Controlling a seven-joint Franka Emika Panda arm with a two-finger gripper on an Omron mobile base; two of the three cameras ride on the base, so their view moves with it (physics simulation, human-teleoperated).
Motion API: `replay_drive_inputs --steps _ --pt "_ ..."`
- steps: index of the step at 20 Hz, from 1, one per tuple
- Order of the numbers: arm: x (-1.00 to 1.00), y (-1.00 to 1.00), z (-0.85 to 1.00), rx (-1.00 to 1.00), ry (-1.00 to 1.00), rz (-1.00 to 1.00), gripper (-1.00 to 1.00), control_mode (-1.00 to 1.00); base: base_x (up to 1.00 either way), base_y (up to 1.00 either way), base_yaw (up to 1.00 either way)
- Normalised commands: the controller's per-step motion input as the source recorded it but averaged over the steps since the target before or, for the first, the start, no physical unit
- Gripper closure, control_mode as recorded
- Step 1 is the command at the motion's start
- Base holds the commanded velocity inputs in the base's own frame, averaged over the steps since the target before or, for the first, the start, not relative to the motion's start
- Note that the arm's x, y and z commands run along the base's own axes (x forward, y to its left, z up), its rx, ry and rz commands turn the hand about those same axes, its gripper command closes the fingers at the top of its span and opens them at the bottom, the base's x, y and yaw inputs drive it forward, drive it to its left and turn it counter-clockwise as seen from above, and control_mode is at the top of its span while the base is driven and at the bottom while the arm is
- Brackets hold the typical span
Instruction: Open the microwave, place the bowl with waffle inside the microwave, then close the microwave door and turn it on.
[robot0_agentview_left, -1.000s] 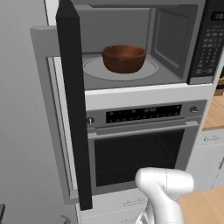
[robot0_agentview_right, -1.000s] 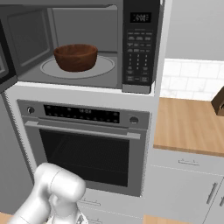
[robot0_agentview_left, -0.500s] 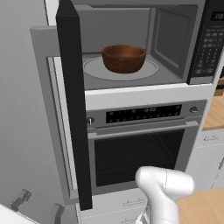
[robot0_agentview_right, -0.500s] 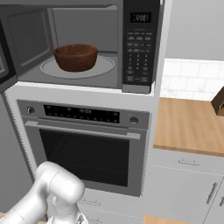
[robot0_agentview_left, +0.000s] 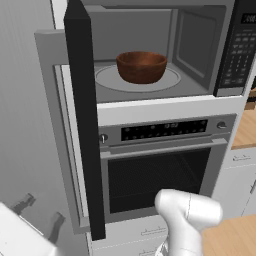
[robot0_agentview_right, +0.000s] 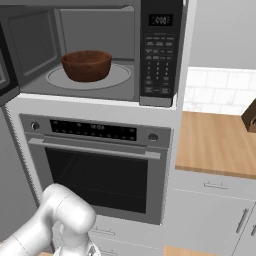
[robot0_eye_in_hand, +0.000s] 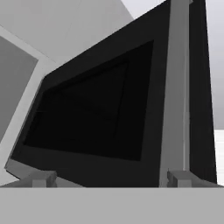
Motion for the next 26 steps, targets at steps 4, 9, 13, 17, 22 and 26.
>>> replay_drive_inputs --steps 4,9,13,17,22,26 --pt "0.73 -0.46 0.0 0.04 0.06 -0.23 -1.0 -1.0 0.0 0.0 0.0" --pt "0.59 -0.62 0.0 0.1 0.09 -0.13 -1.0 -1.0 0.0 0.0 0.0" --pt "0.06 -0.87 0.0 0.16 -0.01 -0.13 -1.0 -1.0 0.0 0.0 0.0" --pt "0.01 -0.99 0.0 0.24 -0.06 -0.05 -1.0 -1.0 0.0 0.0 0.0" --pt "0.08 -1.0 0.01 0.24 -0.02 0.0 -1.0 -1.0 0.0 0.0 0.0" --pt "0.03 -1.0 0.03 0.3 0.0 0.05 -1.0 -1.0 0.0 0.0 0.0"
